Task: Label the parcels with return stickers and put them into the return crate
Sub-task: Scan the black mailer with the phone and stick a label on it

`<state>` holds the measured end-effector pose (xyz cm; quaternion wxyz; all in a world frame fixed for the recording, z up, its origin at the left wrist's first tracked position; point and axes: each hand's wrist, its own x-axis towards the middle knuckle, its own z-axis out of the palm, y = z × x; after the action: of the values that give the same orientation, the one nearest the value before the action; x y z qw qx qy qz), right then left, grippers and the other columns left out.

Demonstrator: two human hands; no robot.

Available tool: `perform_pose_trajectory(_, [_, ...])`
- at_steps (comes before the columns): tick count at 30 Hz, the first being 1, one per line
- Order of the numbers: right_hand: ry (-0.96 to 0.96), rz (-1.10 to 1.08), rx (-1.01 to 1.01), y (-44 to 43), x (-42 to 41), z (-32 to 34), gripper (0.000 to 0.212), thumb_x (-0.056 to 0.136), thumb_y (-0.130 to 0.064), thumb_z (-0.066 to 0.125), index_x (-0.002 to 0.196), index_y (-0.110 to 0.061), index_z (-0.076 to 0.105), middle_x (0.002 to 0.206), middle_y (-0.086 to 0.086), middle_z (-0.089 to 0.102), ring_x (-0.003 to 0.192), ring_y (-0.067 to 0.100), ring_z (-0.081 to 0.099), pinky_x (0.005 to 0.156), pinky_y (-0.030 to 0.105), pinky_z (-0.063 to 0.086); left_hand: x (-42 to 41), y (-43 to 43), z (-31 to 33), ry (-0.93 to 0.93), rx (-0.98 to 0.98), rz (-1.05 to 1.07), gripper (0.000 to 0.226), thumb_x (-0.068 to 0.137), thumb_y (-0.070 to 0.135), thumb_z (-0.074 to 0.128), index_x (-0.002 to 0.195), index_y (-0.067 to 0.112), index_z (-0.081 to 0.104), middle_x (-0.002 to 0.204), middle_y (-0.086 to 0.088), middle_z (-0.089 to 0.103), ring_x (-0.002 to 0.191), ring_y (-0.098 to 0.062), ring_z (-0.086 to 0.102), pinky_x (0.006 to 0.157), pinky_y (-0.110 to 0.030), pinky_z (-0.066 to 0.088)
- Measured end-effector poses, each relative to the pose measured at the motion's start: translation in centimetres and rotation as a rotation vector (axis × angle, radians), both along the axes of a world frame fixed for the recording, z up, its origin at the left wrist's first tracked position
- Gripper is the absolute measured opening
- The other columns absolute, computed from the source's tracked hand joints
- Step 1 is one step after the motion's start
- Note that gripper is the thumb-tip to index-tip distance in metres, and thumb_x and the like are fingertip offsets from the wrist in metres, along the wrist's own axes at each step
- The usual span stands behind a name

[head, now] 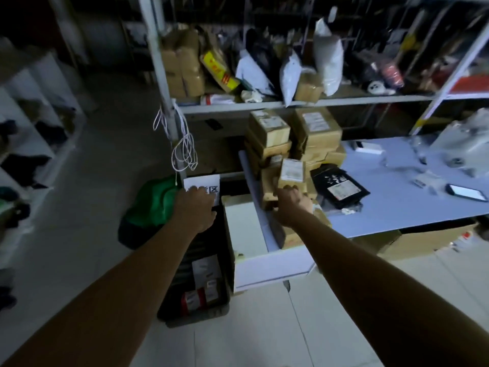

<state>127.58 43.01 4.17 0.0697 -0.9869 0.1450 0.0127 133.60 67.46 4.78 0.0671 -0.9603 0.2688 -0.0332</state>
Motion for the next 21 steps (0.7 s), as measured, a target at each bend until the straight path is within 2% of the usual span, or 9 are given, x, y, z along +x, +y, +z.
perform_pose_trajectory(2, [0.031,-0.004,-0.029,-3.4,-2.1,0.8,0.047,0.088,-0.036,0.069,0.133,-0.027,0.056,0.134,0.003,0.056,0.130,0.025,0.049,0.102,0.038,0.041,-1.9,-3.7,1.1,-0.071,0.016,-0.055,0.031,0.086,0.042,0.070,0.109,0.021,0.068,0.107,-0.008,0.065,0.100,-0.034,0.061,0.085,-0.041,0.051])
perform_pose_trajectory(3, [0.038,-0.005,-0.046,-5.2,-3.0,1.1,0.048,0.088,-0.036,0.069,0.133,-0.027,0.056,0.135,0.003,0.055,0.129,0.025,0.049,0.102,0.039,0.042,-2.9,-5.7,1.6,-0.076,0.040,-0.076,0.028,0.089,0.040,0.067,0.108,0.020,0.066,0.106,-0.008,0.063,0.100,-0.034,0.060,0.085,-0.040,0.049])
perform_pose_trajectory(5, [0.037,-0.012,-0.074,-9.4,-4.8,1.4,0.044,0.089,-0.033,0.068,0.132,-0.027,0.056,0.134,0.003,0.055,0.128,0.025,0.049,0.100,0.039,0.042,-4.0,-10.3,1.5,-0.061,0.093,-0.099,0.030,0.097,0.039,0.058,0.120,0.020,0.060,0.116,-0.008,0.060,0.109,-0.032,0.058,0.089,-0.040,0.045])
perform_pose_trajectory(7, [0.063,-0.008,-0.091,-14.0,-6.8,1.3,0.040,0.092,-0.028,0.066,0.130,-0.026,0.056,0.133,0.003,0.054,0.127,0.026,0.049,0.101,0.039,0.042,-5.2,-15.3,1.3,-0.037,0.127,-0.092,0.032,0.099,0.035,0.057,0.128,0.021,0.055,0.123,-0.008,0.059,0.114,-0.032,0.057,0.092,-0.040,0.045])
perform_pose_trajectory(11, [0.086,-0.024,-0.080,-23.3,-10.7,0.6,0.044,0.091,-0.027,0.065,0.134,-0.027,0.053,0.139,0.003,0.051,0.134,0.025,0.045,0.106,0.039,0.038,-8.4,-24.8,0.4,0.031,0.119,-0.052,0.026,0.095,0.035,0.060,0.119,0.024,0.061,0.124,-0.005,0.062,0.115,-0.031,0.059,0.092,-0.040,0.047])
perform_pose_trajectory(17, [0.167,-0.021,0.016,-35.0,-13.5,-0.9,0.053,0.094,-0.017,0.058,0.144,-0.027,0.046,0.143,0.005,0.048,0.137,0.026,0.042,0.107,0.040,0.037,-11.2,-36.9,-1.9,0.075,0.079,-0.062,0.034,0.097,0.043,0.052,0.124,0.024,0.059,0.129,-0.001,0.061,0.119,-0.027,0.058,0.092,-0.036,0.046])
perform_pose_trajectory(21, [0.171,0.015,0.063,-38.7,-11.3,-2.5,0.058,0.093,-0.015,0.057,0.148,-0.030,0.043,0.147,0.003,0.047,0.138,0.025,0.040,0.110,0.040,0.035,-10.4,-40.9,-4.2,0.121,0.096,-0.015,0.050,0.102,0.051,0.045,0.138,0.017,0.050,0.141,-0.007,0.051,0.131,-0.030,0.049,0.106,-0.040,0.039])
